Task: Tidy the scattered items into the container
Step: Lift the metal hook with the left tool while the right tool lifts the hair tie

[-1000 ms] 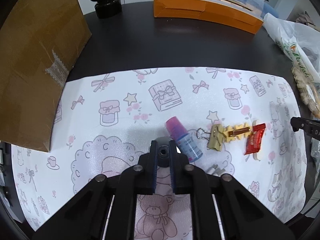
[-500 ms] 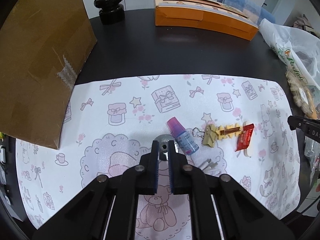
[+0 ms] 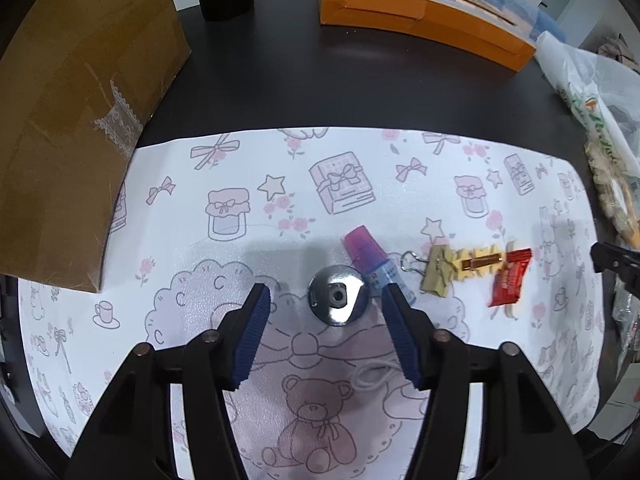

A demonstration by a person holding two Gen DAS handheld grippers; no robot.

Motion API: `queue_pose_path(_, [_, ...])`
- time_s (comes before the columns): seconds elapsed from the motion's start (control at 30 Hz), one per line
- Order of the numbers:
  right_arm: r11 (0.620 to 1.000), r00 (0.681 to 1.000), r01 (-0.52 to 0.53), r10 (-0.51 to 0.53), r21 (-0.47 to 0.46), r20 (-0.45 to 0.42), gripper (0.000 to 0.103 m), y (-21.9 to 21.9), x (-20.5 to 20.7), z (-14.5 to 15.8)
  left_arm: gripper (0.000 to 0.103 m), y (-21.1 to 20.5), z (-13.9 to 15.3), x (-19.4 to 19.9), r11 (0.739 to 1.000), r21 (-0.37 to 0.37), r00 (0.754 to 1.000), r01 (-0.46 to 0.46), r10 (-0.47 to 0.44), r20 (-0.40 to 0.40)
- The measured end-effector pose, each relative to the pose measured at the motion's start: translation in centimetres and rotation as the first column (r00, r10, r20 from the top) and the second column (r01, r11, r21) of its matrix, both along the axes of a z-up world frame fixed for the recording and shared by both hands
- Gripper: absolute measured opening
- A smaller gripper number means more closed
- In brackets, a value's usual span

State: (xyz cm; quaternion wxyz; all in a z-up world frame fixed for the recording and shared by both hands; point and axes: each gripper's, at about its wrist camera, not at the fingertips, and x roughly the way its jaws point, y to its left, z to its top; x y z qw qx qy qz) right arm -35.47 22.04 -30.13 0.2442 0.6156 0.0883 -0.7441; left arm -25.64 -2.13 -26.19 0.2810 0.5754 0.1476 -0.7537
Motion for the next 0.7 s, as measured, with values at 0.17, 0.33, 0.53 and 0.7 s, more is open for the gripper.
queue_pose_path(0.17, [1.0, 1.0, -0.005, 0.005, 0.006, 0.009, 0.021, -0.3, -0.1, -0.4, 0.029, 0.0, -0.6, -0.3, 1.0, 0.007, 1.0, 0.006, -0.006, 0.01])
queue_pose_path(0.33, [1.0, 1.0, -0.005, 0.005, 0.007, 0.014, 0.021, -0.7, -0.2, -0.4, 0.019, 0.2, -0.9, -0.7, 1.0, 0.02, 1.0, 0.022, -0.022, 0.01])
queue_pose_path(0.53, [1.0, 1.0, -0.011, 0.011, 0.012, 0.019, 0.021, -1.2, -0.2, -0.6, 0.011, 0.6, -1.4, -1.0, 0.999, 0.026, 0.999, 0.031, -0.032, 0.03])
queue_pose_path(0.7, [1.0, 1.0, -0.009, 0.009, 0.018, 0.025, 0.021, -1.1, -0.2, -0.9, 0.01, 0.7, -1.2, -1.0, 0.999, 0.018, 0.999, 0.03, -0.03, 0.025])
